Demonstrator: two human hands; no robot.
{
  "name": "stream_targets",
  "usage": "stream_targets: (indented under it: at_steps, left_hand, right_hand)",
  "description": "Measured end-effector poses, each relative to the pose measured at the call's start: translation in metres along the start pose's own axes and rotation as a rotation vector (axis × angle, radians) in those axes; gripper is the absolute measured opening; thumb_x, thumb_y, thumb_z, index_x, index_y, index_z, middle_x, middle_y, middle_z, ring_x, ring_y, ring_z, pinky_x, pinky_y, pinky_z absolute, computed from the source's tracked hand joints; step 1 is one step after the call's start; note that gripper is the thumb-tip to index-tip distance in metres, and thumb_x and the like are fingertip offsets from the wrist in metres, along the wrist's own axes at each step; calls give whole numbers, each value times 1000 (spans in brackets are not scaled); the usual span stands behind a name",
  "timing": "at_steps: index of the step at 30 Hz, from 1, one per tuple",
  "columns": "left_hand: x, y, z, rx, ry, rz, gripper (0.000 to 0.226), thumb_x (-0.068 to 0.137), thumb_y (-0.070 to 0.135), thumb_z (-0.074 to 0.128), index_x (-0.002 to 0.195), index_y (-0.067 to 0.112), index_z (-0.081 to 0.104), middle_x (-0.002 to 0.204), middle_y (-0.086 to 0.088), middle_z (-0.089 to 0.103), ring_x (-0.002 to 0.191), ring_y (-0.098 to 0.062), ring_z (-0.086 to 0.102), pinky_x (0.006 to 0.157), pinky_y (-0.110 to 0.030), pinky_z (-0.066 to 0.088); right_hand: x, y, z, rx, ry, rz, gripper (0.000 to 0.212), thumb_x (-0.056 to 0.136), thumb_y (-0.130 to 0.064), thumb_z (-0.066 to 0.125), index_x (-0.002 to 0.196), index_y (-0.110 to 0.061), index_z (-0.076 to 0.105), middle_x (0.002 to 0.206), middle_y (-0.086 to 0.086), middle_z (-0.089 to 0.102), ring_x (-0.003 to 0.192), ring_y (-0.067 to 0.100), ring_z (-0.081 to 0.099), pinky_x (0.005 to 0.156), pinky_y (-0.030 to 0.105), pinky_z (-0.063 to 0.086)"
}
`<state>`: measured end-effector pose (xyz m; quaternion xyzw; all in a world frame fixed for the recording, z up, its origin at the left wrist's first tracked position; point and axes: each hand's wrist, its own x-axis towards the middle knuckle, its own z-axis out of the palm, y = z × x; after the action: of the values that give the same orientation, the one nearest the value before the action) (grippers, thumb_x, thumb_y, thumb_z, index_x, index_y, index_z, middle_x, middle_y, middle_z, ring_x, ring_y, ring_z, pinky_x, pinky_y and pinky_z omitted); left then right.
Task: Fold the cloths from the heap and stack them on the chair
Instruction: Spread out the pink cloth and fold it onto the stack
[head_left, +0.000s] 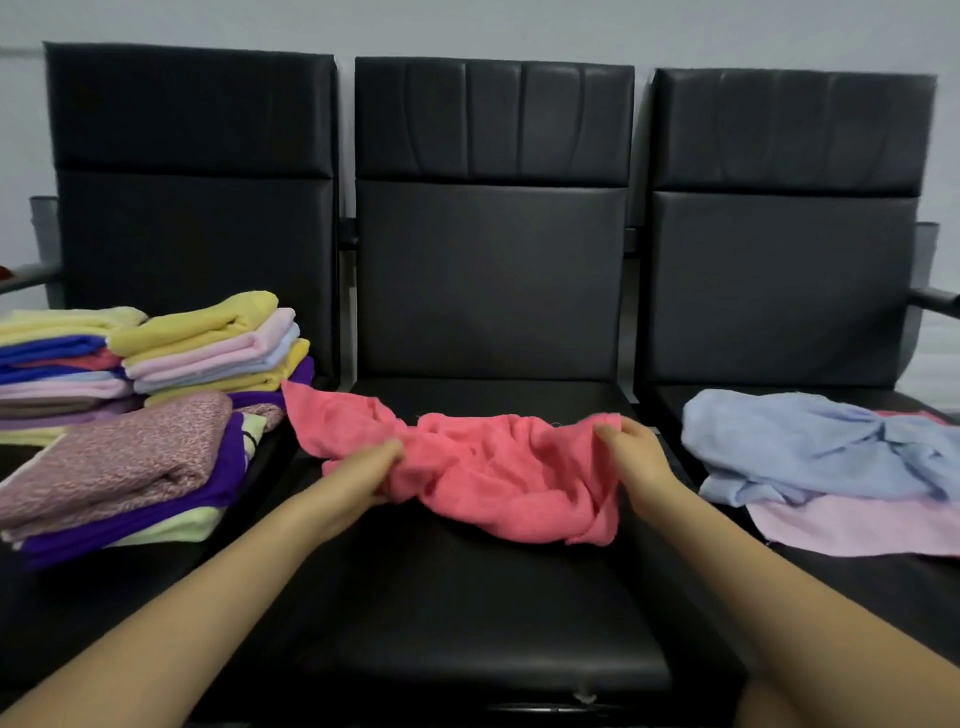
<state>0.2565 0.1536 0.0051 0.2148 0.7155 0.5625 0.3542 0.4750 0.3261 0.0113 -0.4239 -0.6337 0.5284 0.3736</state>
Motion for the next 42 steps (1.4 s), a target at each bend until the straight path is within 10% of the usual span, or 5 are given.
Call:
stream_targets:
  at_steps: [7,25,32,37,42]
  left_hand:
    - [17,27,-14,-873,-45,-68,48,105,35,31,146,12,40,151,-11,40,138,-24,38,110,-40,31]
    - [-17,-18,13,565,-115,21,27,83,43,71,92,17,68,75,-3,58,61,-12,50,51,-20,40]
    - [-30,8,18,-499,-8,-3,36,104,16,37,135,3,47,128,-18,56,112,-34,59,85,-44,51]
    - [-28,-4,-14,-498,68,-89,25,94,14,56,118,9,59,92,-12,68,70,-21,69,53,-31,55]
    - [-26,-29,-35,-56,19,-138,35,91,28,63,120,9,60,108,-15,67,92,-27,65,70,-32,51]
  right_hand:
    - [10,-6,-22,355,6,145,22,97,-12,48,76,-12,55,69,5,57,62,18,53,58,29,45]
    - [14,18,-25,99,-54,334,18,88,-13,58,101,-7,69,104,10,66,96,24,59,89,34,45]
    - [2,13,-40,113,-175,290,9,86,-10,60,84,-6,69,87,15,64,79,23,61,76,33,48]
    - [-25,8,-46,-542,-309,169,15,86,-19,70,85,-10,57,63,2,65,43,9,58,43,19,45]
    - [-25,15,-38,-924,-107,30,80,71,-46,79,135,-14,41,125,8,54,112,23,56,88,34,48]
